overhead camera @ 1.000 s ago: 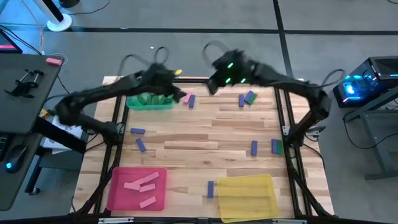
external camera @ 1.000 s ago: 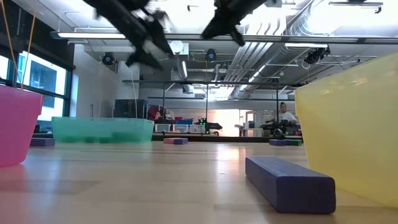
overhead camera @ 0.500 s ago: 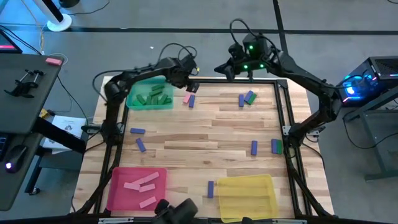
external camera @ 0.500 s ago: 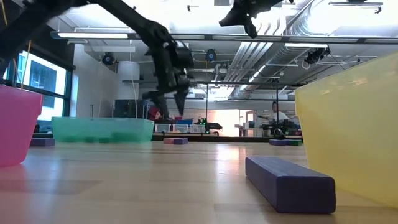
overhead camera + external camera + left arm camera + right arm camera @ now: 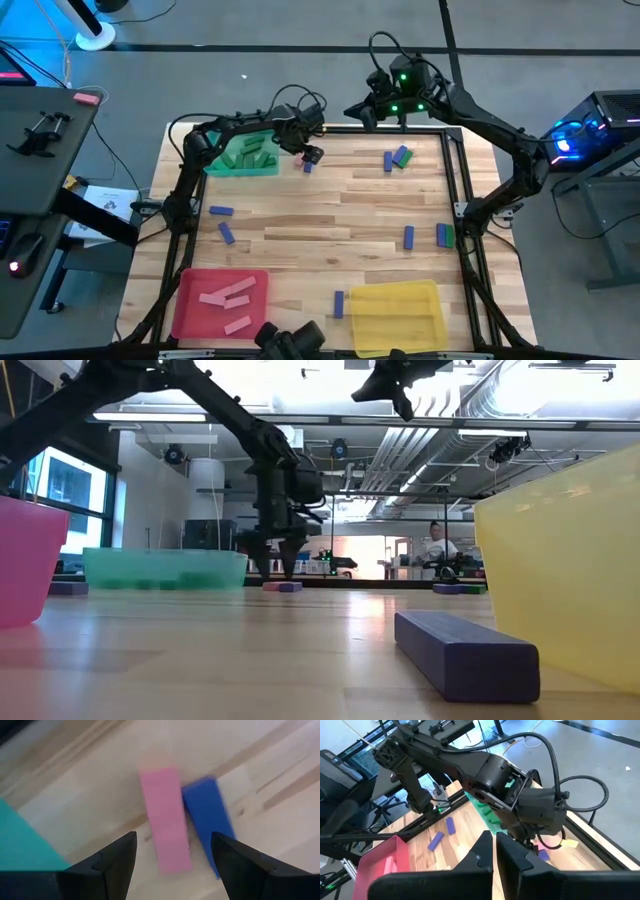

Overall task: Sort blocks
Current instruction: Put the pink block into the pink bin

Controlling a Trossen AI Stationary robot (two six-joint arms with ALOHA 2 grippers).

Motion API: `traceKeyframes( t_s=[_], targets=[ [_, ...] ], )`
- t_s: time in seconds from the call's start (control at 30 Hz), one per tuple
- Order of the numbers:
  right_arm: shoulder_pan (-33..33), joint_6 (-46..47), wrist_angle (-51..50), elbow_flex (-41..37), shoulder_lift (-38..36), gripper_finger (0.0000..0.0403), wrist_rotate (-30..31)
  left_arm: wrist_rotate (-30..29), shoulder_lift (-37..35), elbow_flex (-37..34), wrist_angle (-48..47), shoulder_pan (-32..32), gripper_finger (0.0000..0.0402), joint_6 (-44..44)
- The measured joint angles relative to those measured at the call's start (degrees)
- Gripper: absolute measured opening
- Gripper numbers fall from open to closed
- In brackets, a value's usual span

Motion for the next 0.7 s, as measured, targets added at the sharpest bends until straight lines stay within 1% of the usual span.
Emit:
traceKeyframes(
  t_s=[0.2, 0.27, 0.47, 0.6, 0.7],
  targets=[
    [0.23, -0.20, -0.25, 0.00, 0.02, 0.0000, 0.00, 0.04, -0.04, 0.04, -1.16, 0.99, 0.0241, 0.85],
    [0.26, -0.16, -0.77, 0.00, 0.02, 0.0000, -0.02, 1.09, -0.45, 0.04, -2.05, 1.62, 0.0241, 1.23],
    [0.28, -0.30, -1.69, 0.00, 0.04, 0.0000, -0.02, 2.09, 0.10, 0.09, -2.59, 1.99, 0.0240, 6.05],
    [0.28, -0.40, -1.68, 0.00, 0.04, 0.0000, 0.09, 2.31, 0.56, 0.03, -2.01, 1.38, 0.0225, 6.24],
    [0.35, -0.42, -1.68, 0.00, 0.04, 0.0000, 1.28, 2.05, 0.66, 0.02, -2.08, 1.09, 0.0208, 6.34]
  ],
)
